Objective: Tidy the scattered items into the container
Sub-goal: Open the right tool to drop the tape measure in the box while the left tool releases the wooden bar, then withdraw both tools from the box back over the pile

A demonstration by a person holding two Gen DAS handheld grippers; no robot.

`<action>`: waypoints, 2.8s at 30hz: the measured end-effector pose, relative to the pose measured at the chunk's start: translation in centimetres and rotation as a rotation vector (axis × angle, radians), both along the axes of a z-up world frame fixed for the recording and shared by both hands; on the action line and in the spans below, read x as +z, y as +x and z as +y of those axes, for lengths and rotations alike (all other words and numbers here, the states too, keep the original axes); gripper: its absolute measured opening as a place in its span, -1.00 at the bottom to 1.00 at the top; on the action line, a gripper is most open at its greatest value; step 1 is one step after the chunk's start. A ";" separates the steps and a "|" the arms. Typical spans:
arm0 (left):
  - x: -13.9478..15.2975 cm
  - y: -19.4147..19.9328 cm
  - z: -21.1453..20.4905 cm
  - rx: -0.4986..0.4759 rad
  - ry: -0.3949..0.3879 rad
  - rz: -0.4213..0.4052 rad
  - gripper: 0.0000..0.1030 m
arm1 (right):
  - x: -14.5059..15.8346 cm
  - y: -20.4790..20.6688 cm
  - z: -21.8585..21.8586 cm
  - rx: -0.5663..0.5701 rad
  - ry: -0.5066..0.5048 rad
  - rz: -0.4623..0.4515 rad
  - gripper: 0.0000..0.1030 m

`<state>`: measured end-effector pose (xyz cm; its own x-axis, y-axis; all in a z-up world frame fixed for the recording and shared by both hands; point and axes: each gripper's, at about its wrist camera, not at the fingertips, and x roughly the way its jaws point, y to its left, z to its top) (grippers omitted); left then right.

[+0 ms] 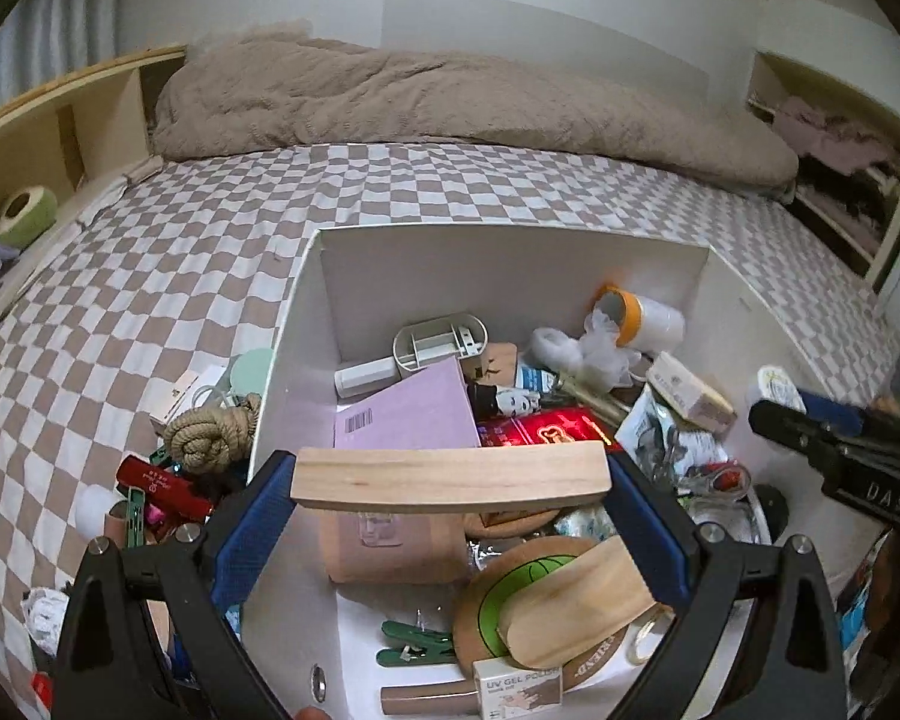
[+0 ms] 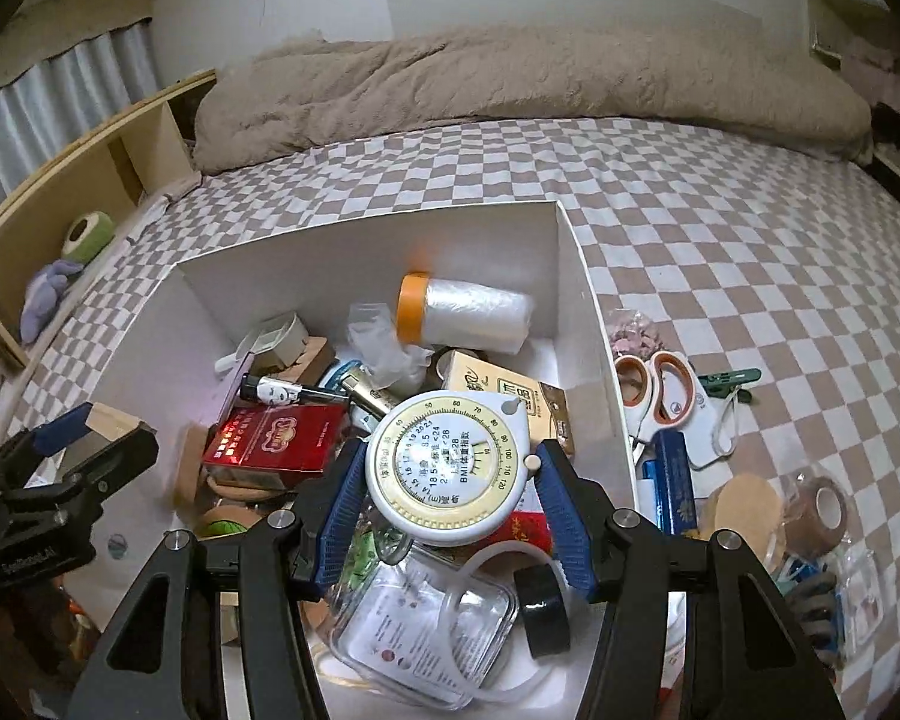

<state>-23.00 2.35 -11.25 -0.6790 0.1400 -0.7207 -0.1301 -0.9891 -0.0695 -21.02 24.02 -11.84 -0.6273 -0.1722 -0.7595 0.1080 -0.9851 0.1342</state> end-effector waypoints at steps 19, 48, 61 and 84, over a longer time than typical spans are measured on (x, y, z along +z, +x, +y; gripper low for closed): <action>-0.6 -0.5 0.4 -0.033 0.008 -0.019 0.98 | -1.0 1.3 -1.8 0.088 0.133 0.073 0.61; 6.2 5.3 1.5 -0.048 0.011 0.135 0.99 | 4.6 5.4 -1.0 0.032 0.113 0.156 1.00; 10.3 10.9 1.9 -0.080 -0.004 0.190 1.00 | 9.8 11.6 -0.4 0.033 0.096 0.259 1.00; 14.2 22.8 -0.7 -0.082 -0.032 0.281 1.00 | 13.9 23.2 0.8 0.018 0.086 0.373 1.00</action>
<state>-0.17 1.64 2.93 -0.8397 0.1831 -0.5113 -0.2199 -0.9755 0.0118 2.18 24.81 2.09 -0.8605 -0.1316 -0.4922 0.1514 -0.9885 -0.0005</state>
